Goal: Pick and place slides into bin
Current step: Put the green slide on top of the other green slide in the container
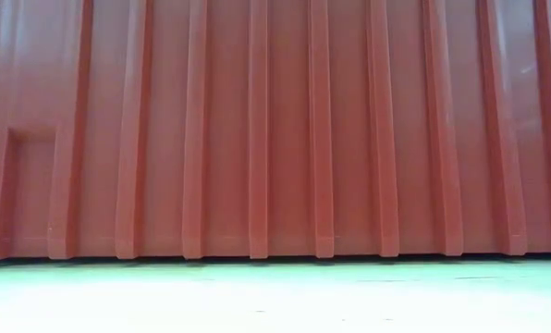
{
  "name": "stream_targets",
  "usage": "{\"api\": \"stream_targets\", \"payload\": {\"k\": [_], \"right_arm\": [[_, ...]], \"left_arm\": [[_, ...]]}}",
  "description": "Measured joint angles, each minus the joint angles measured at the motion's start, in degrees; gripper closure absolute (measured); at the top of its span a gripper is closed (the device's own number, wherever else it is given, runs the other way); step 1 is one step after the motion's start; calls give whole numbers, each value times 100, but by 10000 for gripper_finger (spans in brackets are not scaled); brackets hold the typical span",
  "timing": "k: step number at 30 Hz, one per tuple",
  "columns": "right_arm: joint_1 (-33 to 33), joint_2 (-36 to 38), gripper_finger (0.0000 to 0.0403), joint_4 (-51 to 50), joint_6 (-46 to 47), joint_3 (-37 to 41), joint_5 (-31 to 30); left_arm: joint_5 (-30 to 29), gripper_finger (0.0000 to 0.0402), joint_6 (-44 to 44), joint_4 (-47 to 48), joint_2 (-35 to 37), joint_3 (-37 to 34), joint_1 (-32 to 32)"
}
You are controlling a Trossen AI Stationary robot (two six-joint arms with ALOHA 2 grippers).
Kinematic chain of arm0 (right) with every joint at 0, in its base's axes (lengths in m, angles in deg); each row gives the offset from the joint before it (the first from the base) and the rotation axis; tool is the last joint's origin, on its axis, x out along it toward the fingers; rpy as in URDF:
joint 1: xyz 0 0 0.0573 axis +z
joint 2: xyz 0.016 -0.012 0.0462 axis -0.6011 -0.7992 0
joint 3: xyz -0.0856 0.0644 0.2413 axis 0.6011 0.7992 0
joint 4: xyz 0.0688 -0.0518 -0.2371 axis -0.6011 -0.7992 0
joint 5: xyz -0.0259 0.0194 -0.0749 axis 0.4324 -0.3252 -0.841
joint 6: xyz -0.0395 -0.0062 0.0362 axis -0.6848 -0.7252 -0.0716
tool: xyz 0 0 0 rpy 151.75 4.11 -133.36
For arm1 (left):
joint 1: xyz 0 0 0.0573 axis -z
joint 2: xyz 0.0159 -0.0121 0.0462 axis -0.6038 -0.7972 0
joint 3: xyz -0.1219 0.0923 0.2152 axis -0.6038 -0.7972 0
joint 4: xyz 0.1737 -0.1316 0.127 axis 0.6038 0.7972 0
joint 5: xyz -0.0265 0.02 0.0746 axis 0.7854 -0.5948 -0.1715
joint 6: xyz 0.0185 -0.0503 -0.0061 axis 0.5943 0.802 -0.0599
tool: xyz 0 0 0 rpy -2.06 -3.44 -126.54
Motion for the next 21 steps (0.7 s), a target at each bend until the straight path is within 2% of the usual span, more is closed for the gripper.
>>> {"api": "stream_targets", "payload": {"k": [5, 11, 13, 16, 21], "right_arm": [[69, -65, 314, -60, -435, 2, -766], [201, -153, 314, -73, -1511, 9, -777], [272, -180, 314, -46, -1492, 98, -763], [374, -146, 314, -53, -1252, 562, -704], [686, 58, 314, -86, -1217, 1869, -528]], "left_arm": [[-397, 186, 187, 562, 98, 6, 57], [-423, 209, 283, 1045, 87, -2, 62], [-425, 216, 252, 1105, 89, -79, 99], [-425, 224, 99, 1339, 114, -239, 125], [-425, 229, -57, 1642, 226, -544, 130]]}}
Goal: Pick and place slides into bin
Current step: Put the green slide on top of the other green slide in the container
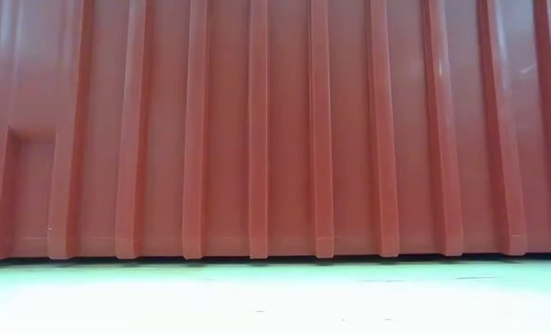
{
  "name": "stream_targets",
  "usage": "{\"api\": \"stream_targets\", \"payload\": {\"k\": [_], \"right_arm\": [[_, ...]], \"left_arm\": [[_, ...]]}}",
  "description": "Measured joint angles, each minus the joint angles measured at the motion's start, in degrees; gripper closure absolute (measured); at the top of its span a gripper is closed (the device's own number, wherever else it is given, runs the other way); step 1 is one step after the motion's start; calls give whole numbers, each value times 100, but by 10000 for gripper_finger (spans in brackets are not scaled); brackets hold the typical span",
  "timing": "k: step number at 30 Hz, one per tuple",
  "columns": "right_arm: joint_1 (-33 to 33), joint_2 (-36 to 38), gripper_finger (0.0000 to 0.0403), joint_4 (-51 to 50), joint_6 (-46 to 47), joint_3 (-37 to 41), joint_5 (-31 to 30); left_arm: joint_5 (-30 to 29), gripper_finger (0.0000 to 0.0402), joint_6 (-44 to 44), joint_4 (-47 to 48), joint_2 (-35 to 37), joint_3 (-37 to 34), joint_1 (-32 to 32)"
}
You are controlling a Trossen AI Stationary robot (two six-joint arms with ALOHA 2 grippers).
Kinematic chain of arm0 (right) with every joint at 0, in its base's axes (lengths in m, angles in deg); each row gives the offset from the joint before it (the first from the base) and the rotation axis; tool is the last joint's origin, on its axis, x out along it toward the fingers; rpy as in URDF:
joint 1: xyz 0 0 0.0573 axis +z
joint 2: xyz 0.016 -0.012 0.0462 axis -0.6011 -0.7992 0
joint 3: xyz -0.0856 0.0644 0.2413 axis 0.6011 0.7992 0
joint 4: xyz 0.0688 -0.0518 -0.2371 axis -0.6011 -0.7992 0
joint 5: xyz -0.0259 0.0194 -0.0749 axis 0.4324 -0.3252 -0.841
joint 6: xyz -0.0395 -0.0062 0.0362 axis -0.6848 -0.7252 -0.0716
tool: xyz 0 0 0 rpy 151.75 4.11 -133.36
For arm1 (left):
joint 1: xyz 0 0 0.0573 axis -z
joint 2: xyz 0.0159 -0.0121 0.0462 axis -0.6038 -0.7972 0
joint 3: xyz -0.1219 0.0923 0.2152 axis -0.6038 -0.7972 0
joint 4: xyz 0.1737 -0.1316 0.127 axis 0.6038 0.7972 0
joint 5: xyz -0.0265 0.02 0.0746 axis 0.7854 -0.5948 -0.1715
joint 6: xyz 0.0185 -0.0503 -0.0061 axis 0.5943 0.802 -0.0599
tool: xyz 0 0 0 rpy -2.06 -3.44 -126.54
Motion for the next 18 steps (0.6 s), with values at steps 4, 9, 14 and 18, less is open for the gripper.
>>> {"api": "stream_targets", "payload": {"k": [4, 9, 14, 18], "right_arm": [[217, 49, 316, 33, 67, 623, -275], [414, 61, 316, 25, -9, 921, -451], [489, 61, 316, 22, -410, 1301, -321], [435, 66, 316, 18, -1155, 1867, -381]], "left_arm": [[6, 229, -99, -42, -11, -282, 72], [10, 236, -192, -412, -20, -870, 233], [74, 241, -150, -930, -27, -1639, 383], [79, 241, 6, -1241, -27, -2220, 495]]}}
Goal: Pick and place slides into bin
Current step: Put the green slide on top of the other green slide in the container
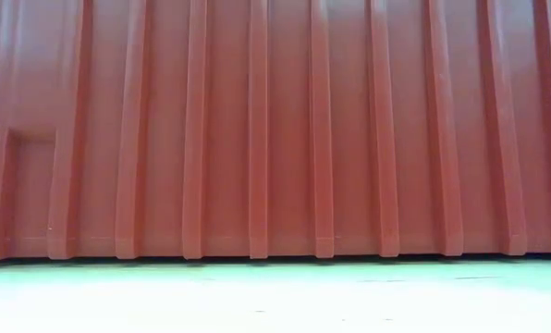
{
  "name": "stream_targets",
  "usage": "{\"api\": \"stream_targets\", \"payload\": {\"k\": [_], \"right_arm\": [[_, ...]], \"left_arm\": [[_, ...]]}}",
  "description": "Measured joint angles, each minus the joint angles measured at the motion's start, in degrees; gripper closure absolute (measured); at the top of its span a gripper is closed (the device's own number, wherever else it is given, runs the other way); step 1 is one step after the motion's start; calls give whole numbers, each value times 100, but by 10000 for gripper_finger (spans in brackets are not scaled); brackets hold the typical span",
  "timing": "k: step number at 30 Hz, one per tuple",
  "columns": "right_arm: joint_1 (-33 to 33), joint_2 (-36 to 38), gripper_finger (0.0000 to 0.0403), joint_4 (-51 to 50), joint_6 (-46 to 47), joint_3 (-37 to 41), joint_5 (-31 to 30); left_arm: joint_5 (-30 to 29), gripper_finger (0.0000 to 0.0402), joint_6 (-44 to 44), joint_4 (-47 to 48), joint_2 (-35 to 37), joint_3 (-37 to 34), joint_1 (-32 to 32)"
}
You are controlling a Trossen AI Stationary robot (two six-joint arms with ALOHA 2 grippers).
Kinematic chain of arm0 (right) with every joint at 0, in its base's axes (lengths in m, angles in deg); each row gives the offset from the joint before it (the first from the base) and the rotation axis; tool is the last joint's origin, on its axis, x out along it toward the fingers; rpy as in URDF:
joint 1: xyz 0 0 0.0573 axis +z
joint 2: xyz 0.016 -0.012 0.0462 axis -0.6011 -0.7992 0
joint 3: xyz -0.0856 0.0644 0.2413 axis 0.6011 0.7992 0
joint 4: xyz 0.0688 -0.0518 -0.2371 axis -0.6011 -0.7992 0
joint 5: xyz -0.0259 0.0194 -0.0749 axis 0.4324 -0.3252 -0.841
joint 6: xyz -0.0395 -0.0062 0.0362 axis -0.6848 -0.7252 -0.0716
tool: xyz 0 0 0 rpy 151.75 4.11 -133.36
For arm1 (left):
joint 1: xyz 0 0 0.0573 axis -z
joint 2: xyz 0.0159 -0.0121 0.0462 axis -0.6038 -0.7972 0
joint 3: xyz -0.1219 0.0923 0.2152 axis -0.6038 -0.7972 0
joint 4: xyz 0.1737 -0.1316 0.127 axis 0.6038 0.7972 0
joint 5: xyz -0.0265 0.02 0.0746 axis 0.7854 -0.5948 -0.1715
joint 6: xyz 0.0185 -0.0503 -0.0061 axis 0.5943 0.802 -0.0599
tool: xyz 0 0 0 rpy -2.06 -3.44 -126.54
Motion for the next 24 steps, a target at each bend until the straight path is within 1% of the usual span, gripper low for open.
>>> {"api": "stream_targets", "payload": {"k": [3, 5, 7, 10, 14, 16, 18, 20, 21, 24], "right_arm": [[-60, 7, 316, 9, -338, 285, -556], [-81, 7, 316, -14, -607, 330, -1044], [-89, 7, 317, -6, -829, 257, -1289], [-119, 13, 317, 7, -1077, 186, -1218], [-65, 44, 317, 2, -1092, 185, -1055], [26, 93, 317, -6, -1090, 184, -1057], [111, 142, 317, -10, -1002, 186, -921], [182, 199, 317, 15, -989, 205, -903], [188, 234, 317, 18, -989, 257, -882], [175, 340, 317, -7, -1048, 613, -767]], "left_arm": [[0, 240, 168, -171, 0, -361, 100], [-2, 241, 244, -251, 0, -570, 169], [-1, 244, 314, -375, 2, -817, 238], [1, 249, 385, -605, 2, -1180, 315], [2, 254, 486, -784, 2, -1592, 345], [6, 256, 553, -825, 2, -1722, 345], [38, 259, 616, -866, 2, -1815, 345], [73, 262, 633, -1082, 2, -1929, 346], [196, 264, 625, -1258, 2, -1999, 351], [898, 270, 492, -1927, 2, -2313, 367]]}}
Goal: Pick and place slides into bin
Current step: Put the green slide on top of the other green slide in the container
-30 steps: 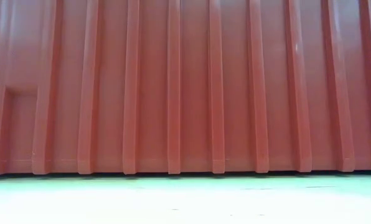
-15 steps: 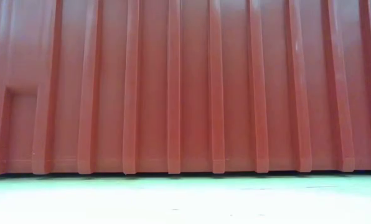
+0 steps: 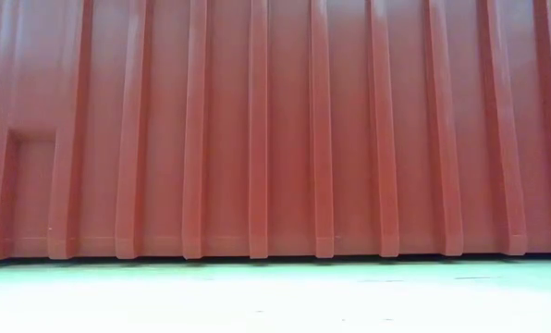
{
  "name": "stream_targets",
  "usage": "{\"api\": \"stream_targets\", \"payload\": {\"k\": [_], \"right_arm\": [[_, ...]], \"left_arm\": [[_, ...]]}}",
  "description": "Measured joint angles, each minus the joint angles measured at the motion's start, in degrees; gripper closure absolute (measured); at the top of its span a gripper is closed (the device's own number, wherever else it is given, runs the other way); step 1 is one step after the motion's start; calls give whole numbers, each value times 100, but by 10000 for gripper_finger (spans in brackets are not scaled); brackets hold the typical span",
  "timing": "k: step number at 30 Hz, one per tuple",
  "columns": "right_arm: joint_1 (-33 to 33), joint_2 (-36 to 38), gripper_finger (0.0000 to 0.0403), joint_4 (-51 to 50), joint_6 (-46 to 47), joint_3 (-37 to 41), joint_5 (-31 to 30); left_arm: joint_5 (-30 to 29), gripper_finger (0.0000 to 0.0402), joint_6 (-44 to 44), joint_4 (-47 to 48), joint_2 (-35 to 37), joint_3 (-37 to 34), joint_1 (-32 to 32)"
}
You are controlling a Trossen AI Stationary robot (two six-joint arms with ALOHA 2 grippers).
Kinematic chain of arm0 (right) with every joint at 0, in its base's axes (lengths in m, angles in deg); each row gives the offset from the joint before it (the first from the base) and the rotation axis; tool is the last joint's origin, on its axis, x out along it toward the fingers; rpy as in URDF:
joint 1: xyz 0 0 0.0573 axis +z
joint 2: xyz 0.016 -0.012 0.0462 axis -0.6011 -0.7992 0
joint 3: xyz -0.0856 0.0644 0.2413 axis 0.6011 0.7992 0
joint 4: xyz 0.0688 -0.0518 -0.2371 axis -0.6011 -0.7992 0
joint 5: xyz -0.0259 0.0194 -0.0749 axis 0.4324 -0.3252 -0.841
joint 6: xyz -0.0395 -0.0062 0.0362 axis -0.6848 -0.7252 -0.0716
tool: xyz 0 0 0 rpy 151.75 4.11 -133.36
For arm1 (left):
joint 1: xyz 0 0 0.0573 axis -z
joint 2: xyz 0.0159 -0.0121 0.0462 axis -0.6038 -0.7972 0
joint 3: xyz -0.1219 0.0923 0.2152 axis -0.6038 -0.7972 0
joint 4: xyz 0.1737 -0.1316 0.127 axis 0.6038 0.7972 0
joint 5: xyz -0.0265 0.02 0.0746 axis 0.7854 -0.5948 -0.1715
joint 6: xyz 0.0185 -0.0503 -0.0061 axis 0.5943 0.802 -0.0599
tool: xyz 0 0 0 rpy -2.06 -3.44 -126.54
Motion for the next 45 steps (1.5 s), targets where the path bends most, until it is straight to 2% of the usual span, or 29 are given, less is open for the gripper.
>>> {"api": "stream_targets", "payload": {"k": [4, 12, 27, 38, 42, 45], "right_arm": [[49, 144, 318, 157, -129, 598, -44], [207, 187, 315, -44, -265, 820, 4], [157, 176, 205, 400, 981, 827, -52], [173, 259, 77, 431, 1459, 491, -33], [176, 259, 68, 423, 1442, 516, 368], [215, 259, 92, 429, 1140, 605, 447]], "left_arm": [[598, 281, -32, -882, -2, -522, 7], [624, 306, -34, -1155, -4, -633, 0], [501, 343, 42, -1174, -4, -633, 2], [474, 350, 89, -1155, -4, -633, 0], [473, 354, 70, -1150, -4, -633, 0], [472, 358, 73, -1148, -4, -633, 0]]}}
